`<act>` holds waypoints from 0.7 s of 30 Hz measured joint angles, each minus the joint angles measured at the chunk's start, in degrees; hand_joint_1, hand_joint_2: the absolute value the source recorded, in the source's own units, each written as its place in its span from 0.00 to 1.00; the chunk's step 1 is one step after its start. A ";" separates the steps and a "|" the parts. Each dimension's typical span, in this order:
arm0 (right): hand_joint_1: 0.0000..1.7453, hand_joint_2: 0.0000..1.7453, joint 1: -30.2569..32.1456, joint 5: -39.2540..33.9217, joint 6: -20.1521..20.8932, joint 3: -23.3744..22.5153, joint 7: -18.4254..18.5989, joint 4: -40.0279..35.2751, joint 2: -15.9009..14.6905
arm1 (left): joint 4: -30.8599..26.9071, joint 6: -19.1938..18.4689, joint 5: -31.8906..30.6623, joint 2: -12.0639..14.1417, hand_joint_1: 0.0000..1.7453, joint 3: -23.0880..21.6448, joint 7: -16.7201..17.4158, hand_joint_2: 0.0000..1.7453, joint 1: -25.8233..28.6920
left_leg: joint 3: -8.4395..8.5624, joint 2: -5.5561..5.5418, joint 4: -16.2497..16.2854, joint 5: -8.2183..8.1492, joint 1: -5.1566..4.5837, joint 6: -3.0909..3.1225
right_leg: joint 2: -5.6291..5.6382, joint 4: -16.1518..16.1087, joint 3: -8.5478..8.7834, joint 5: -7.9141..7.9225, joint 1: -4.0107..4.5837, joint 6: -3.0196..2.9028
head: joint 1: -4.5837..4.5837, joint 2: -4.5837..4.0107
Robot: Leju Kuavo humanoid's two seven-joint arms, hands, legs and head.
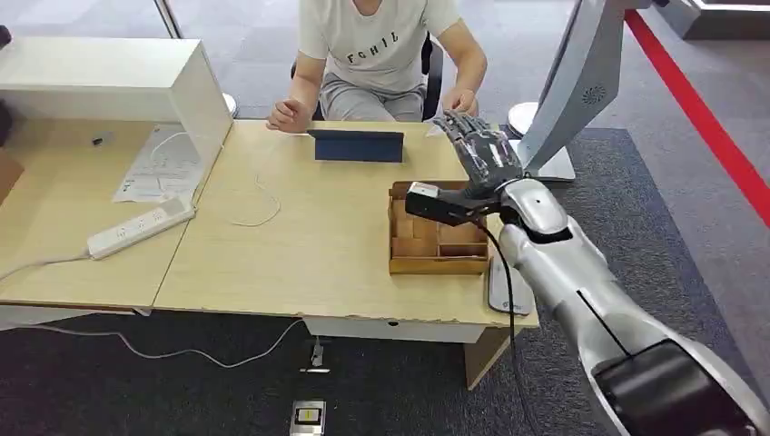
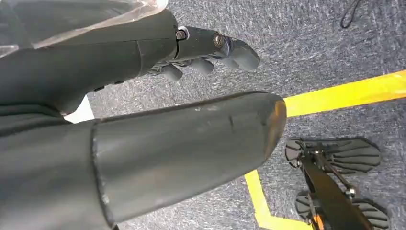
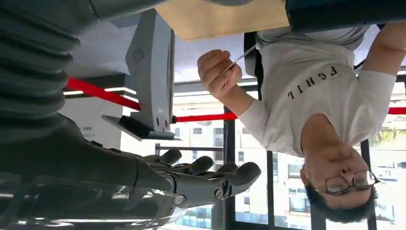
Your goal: Pass the card to the sensor for recognition and then transmit it.
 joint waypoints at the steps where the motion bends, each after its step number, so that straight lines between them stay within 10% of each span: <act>1: 0.00 0.00 0.09 -0.80 -0.11 -0.71 -0.75 0.00 -0.44 | 0.00 0.02 -0.11 0.00 0.00 0.00 0.15 0.00 0.01 | 0.00 0.00 0.00 0.00 0.00 0.00 | 0.00 0.00 0.01 0.00 0.00 0.00 | 0.00 0.00; 8: 0.00 0.00 4.10 -8.97 6.69 -7.25 -3.48 -6.28 -7.88 | 0.04 0.15 0.50 0.35 0.00 0.00 1.05 0.00 0.17 | 0.03 -0.03 0.04 -0.01 -0.01 0.01 | -0.03 -0.07 0.08 0.01 -0.01 0.02 | 0.02 0.00; 21: 0.00 0.00 20.23 -32.45 20.50 -19.27 9.61 -40.33 -30.96 | 0.11 5.40 4.00 1.81 0.00 0.13 6.14 0.00 0.47 | 0.00 0.01 0.06 -0.09 -0.02 0.03 | 0.05 -0.16 0.03 0.02 -0.01 0.02 | -0.02 0.00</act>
